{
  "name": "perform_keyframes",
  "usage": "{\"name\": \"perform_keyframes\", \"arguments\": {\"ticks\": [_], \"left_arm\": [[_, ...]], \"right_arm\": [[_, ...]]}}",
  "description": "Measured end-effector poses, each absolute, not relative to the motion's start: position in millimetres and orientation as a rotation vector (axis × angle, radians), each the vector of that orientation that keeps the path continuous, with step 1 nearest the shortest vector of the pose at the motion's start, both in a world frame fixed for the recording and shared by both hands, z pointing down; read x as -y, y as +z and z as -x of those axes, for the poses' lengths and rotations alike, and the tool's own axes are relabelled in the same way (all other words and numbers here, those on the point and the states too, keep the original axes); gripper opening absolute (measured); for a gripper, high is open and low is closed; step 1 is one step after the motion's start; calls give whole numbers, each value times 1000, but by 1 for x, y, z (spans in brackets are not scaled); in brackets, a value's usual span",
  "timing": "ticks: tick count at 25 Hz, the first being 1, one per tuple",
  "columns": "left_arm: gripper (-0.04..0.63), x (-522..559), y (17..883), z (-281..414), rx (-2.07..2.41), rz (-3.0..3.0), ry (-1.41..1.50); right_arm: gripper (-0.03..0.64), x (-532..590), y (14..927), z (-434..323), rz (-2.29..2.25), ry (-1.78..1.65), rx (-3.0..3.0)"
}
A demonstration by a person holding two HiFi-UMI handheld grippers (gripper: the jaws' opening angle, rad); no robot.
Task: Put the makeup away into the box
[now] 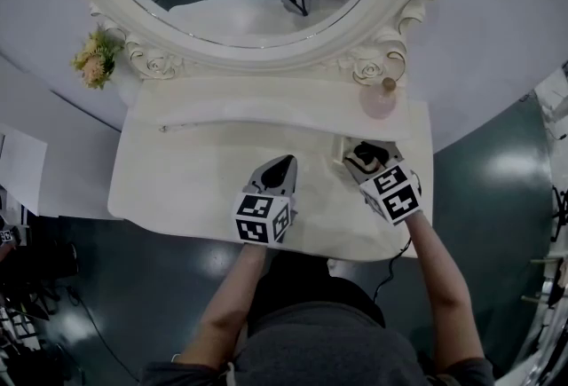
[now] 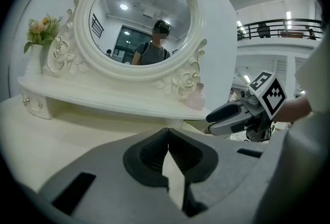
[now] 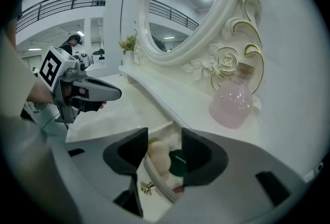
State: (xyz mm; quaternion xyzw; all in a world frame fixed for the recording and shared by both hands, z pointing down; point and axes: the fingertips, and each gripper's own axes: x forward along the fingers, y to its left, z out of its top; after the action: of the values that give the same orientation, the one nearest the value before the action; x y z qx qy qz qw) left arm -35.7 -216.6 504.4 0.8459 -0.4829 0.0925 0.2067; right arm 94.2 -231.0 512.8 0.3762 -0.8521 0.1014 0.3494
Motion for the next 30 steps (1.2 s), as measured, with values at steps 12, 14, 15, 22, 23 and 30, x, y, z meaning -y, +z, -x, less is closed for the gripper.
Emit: {"name": "perform_keyframes", "arguments": {"ticks": [12,14,15,22,23,30], "left_arm": [[6,216,500,31,1335,-2376,264],[6,215,498,30,1331,-2384,266],[6,215,497,29,1330,-2389,265],[6,214,489,22,1318,-2422,263],[6,214,488,21,1316,-2427,263],[6,216,477,16,1304,-2467,254]], "right_arm": [[209,222,485,-97,-1111,263,2294],[206,219,479,-98,-1147,268,2311],[204,217,475,-99,-1166,271,2321],[178,205,449,-111,-1311,363,2403],[176,203,446,-112,-1331,379,2414],[155,188,429,-124,-1462,406,2452]]}}
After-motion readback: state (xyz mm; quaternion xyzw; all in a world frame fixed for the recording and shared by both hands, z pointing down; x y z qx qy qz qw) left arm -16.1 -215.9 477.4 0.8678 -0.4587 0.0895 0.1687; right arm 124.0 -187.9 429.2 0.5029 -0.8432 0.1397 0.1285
